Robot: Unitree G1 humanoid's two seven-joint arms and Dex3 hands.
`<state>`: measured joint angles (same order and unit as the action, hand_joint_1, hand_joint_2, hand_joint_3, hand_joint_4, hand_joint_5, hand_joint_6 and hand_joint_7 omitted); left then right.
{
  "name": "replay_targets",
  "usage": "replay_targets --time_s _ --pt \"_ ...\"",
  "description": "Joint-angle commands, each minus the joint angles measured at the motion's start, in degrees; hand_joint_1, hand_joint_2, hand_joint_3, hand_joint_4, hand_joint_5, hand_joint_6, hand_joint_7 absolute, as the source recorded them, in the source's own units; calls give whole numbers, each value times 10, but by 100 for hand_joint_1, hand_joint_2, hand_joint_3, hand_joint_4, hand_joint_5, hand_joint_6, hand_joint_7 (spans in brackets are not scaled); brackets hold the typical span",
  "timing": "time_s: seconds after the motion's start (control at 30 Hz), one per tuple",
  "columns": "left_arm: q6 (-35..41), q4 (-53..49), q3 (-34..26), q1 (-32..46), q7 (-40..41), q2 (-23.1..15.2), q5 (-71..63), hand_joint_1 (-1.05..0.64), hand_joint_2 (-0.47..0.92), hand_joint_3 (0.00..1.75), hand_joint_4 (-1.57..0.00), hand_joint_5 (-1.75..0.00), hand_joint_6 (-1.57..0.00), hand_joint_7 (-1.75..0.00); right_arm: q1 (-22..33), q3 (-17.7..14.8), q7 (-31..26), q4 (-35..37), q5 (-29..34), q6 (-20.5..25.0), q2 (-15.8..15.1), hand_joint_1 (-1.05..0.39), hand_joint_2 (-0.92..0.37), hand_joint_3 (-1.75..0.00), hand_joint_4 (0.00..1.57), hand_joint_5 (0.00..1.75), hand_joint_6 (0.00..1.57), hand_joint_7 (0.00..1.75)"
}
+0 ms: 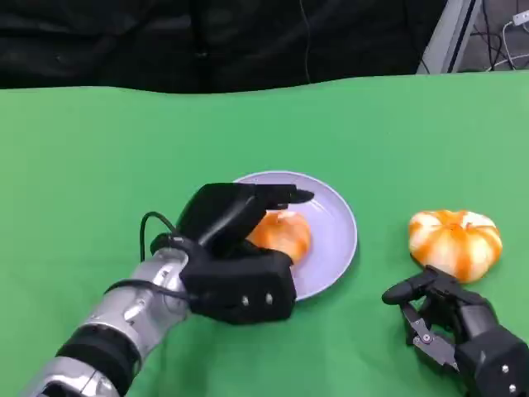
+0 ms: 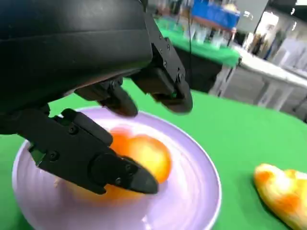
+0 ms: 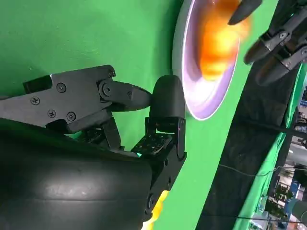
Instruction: Grasp the bread from the table and place it into the plate.
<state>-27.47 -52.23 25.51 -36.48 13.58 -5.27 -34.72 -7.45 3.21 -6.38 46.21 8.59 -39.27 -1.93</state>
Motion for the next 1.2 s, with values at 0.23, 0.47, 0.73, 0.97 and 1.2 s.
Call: replay_targets --time_s 0.23,0.47,0.73,0.97,1.2 --pt "44 78 -67 35 -203 -30 140 -97 92 66 -12 0 -25 0 6 1 6 11 2 6 -4 -30 -92 -44 72 175 68 130" --pt "41 167 -126 88 -301 -45 252 -94 92 77 -13 -2 -22 -1 2 -1 5 18 1 8 -3 -29 -92 -44 71 175 69 128" --pt "37 192 -215 151 -422 -19 445 -90 92 65 -19 -1 -25 0 0 0 -1 22 9 6 -6 -30 -92 -43 69 175 71 124" --pt "24 213 -265 205 -510 -11 538 -90 92 57 -26 -3 -27 -1 -3 -1 -2 28 10 1 -8 -30 -92 -43 67 175 72 122" --pt "39 236 -309 254 -563 -3 605 -84 92 50 -36 -4 -31 -2 -2 -2 -2 29 9 2 -7 -31 -92 -43 67 175 73 120"
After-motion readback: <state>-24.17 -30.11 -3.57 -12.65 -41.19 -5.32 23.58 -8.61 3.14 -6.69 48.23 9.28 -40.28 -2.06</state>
